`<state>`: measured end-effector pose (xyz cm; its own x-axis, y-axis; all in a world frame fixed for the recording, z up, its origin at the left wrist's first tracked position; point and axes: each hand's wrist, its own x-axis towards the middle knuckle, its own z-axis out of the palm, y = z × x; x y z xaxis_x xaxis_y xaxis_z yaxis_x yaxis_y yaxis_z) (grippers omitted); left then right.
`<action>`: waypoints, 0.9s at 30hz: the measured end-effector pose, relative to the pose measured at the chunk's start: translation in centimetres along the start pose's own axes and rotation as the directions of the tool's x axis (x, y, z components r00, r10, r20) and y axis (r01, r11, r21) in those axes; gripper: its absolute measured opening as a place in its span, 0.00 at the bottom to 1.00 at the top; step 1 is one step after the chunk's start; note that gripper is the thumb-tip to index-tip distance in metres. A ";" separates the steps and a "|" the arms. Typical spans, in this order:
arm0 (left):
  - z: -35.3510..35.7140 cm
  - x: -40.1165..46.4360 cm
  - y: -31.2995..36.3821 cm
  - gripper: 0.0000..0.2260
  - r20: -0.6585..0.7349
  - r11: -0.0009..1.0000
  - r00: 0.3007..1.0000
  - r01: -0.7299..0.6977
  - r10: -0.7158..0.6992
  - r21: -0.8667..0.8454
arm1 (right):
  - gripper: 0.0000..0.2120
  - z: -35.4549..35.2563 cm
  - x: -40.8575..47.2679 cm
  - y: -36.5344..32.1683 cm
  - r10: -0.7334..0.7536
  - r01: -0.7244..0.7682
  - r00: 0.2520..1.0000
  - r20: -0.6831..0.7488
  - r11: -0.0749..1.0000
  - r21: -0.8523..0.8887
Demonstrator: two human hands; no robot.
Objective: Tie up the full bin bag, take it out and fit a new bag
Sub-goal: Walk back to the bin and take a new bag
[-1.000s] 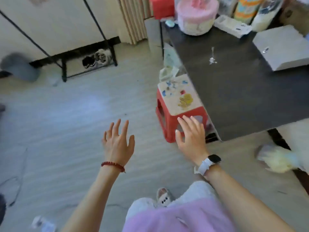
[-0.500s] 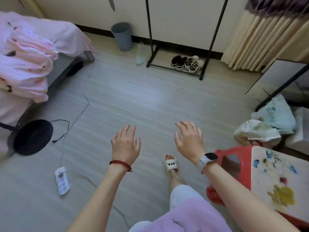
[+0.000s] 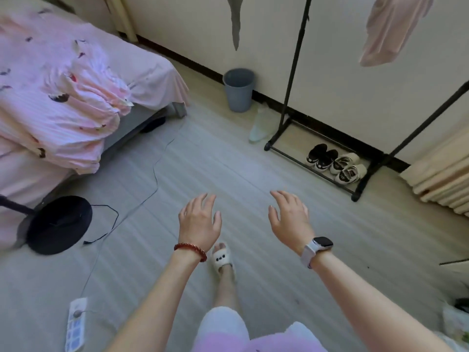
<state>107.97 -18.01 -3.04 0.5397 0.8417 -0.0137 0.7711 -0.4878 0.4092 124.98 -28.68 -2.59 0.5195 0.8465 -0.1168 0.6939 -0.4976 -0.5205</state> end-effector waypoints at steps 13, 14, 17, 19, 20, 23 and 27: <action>-4.0 41.2 -6.6 0.17 0.072 0.999 0.997 0.041 -0.041 -0.008 | 0.19 -0.8 40.3 -8.5 0.099 -0.100 0.995 0.033 0.994 0.031; -4.0 43.9 -6.7 0.18 0.078 1.000 0.997 0.023 -0.023 0.000 | 0.19 -1.0 42.7 -8.7 0.106 -0.107 0.994 0.019 0.993 0.041; -3.3 52.3 -6.8 0.18 0.109 1.000 0.994 -0.007 0.006 0.006 | 0.19 -1.4 50.4 -8.3 0.153 -0.152 0.988 0.000 0.985 0.079; -2.4 58.2 -6.8 0.18 0.120 1.000 0.992 -0.024 0.024 0.005 | 0.18 -1.2 56.1 -7.7 0.185 -0.184 0.983 -0.003 0.979 0.088; -1.8 61.2 -6.8 0.18 0.122 0.999 0.992 -0.035 0.034 0.007 | 0.18 -1.1 59.2 -7.3 0.194 -0.192 0.981 -0.007 0.977 0.091; 0.4 70.8 -6.7 0.19 0.141 0.999 0.989 -0.052 0.052 -0.001 | 0.19 -0.5 68.7 -5.7 0.218 -0.217 0.976 -0.003 0.971 0.105; 4.3 83.2 -6.3 0.19 0.181 0.998 0.982 -0.055 0.061 -0.038 | 0.19 0.9 81.1 -3.0 0.289 -0.291 0.957 0.037 0.952 0.095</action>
<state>149.45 54.05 -10.65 0.6377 0.7549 -0.1534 0.7270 -0.5240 0.4438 164.60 41.65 -11.25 0.6789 0.6732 -0.2931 0.4622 -0.7020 -0.5418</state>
